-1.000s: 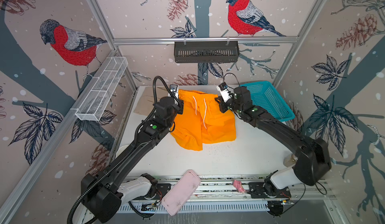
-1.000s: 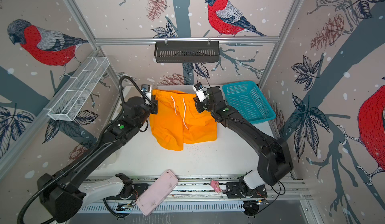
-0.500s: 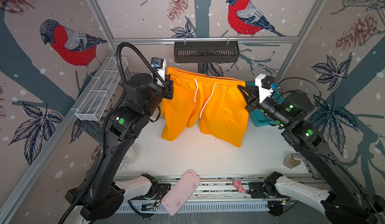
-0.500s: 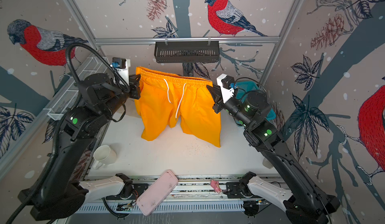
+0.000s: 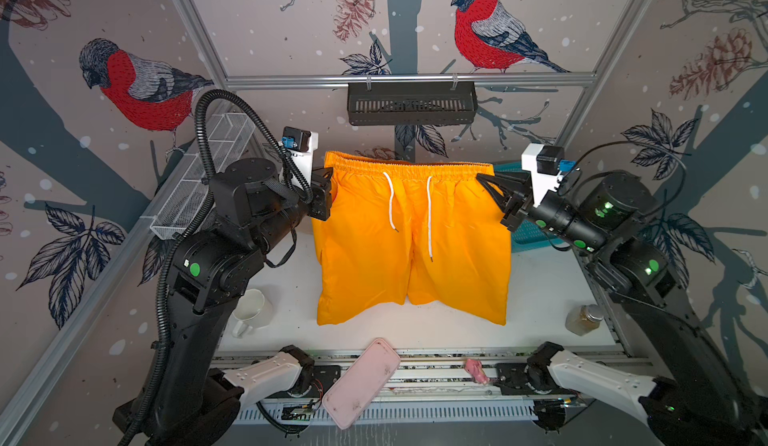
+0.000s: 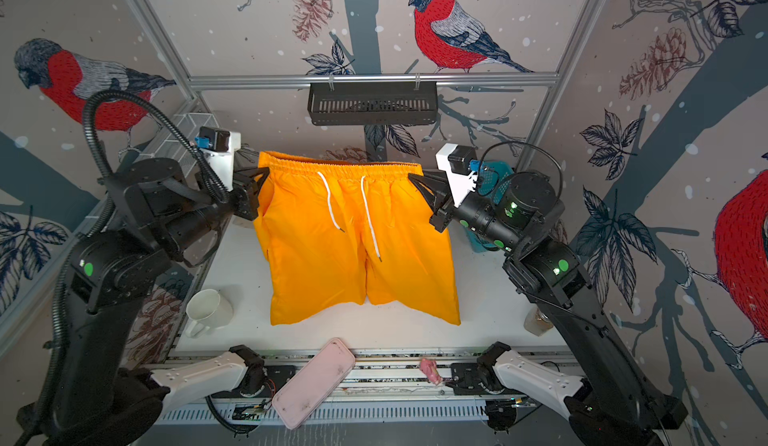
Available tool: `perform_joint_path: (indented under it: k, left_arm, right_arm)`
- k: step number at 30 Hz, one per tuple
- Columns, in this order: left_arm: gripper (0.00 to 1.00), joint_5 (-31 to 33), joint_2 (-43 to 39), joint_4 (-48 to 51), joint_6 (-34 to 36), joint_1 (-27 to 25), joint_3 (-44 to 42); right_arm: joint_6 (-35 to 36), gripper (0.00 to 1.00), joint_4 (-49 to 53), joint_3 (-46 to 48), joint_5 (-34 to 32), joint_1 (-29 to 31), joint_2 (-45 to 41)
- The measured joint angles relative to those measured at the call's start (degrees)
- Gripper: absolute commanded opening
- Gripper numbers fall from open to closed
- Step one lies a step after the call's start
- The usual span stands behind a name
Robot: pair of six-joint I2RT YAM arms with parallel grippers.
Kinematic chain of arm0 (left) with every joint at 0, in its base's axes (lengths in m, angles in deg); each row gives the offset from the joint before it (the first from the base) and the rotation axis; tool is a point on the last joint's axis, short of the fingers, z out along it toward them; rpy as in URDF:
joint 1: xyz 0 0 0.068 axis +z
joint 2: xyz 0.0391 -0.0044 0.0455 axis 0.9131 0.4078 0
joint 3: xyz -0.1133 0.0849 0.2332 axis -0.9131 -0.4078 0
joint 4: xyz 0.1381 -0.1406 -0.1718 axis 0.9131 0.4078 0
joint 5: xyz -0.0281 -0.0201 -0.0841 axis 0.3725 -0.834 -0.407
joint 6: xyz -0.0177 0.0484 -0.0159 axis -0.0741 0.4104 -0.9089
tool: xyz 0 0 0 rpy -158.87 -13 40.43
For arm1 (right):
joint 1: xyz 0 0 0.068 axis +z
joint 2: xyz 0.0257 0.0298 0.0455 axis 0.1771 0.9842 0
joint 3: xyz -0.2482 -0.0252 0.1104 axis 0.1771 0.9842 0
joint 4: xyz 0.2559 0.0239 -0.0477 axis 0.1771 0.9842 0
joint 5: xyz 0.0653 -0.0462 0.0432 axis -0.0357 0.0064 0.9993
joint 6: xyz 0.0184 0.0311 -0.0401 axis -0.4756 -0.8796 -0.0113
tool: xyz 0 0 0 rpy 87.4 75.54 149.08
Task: Fold and stack the shorts
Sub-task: 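Lift the orange shorts high by the waistband with both grippers, stretching it taut, then lay the orange shorts flat on the table with both grippers, waistband farthest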
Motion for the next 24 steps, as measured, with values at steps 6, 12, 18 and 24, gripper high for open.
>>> perform_joint_path:
  k: [6,12,18,24]
  left_arm:
    - [0.0,-2.4,6.1,-4.83,0.09,7.76,-7.78]
    - [0.0,-9.99,17.35,-17.0,2.89,18.84,-16.55]
    - [0.0,-9.62,34.77,-25.4,5.44,22.32,-12.92]
    - [0.0,-5.86,45.88,-32.96,7.72,22.45,-10.51]
  right_arm:
    - [-0.55,0.01,-4.11,6.34,1.18,-8.41,6.08]
    - [-1.73,0.01,-15.04,14.03,7.82,-17.27,18.64]
    - [-0.07,0.0,-21.73,9.94,9.97,-18.27,37.07]
    - [-0.07,0.01,-28.59,1.86,10.21,-18.21,52.52]
